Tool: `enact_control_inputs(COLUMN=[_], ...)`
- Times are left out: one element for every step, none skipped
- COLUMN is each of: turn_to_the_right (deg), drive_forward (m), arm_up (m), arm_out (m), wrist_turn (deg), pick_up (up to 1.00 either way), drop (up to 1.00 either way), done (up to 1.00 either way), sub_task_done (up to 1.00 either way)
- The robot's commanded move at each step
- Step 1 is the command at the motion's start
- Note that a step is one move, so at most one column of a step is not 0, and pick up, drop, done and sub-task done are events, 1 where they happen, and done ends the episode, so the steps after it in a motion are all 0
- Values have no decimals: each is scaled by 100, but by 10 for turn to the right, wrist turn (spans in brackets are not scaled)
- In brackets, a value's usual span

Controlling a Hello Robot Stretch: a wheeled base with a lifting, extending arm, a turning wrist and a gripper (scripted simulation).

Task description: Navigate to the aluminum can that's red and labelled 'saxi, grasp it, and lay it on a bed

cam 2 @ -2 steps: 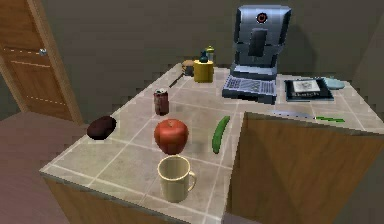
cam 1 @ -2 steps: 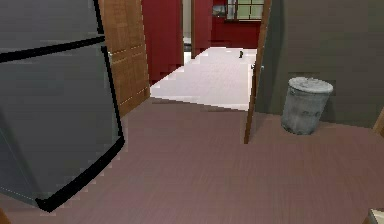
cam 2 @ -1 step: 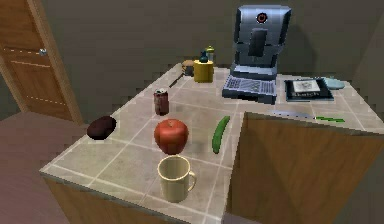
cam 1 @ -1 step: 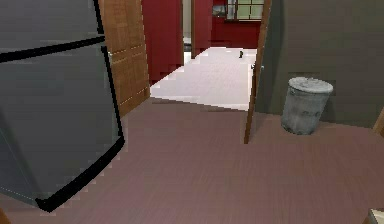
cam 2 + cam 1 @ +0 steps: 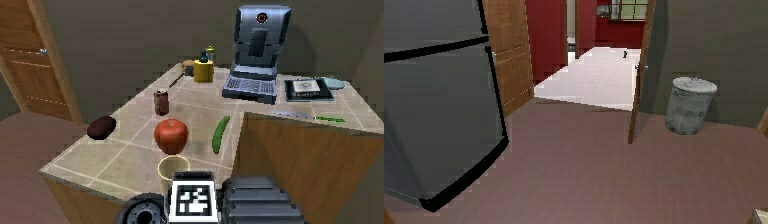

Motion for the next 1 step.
enact_control_inputs(turn_to_the_right=[0], drive_forward=[0], arm_up=[0], arm_out=[50], wrist_turn=[0], pick_up=[0], drop=[0], done=[0], sub_task_done=[0])
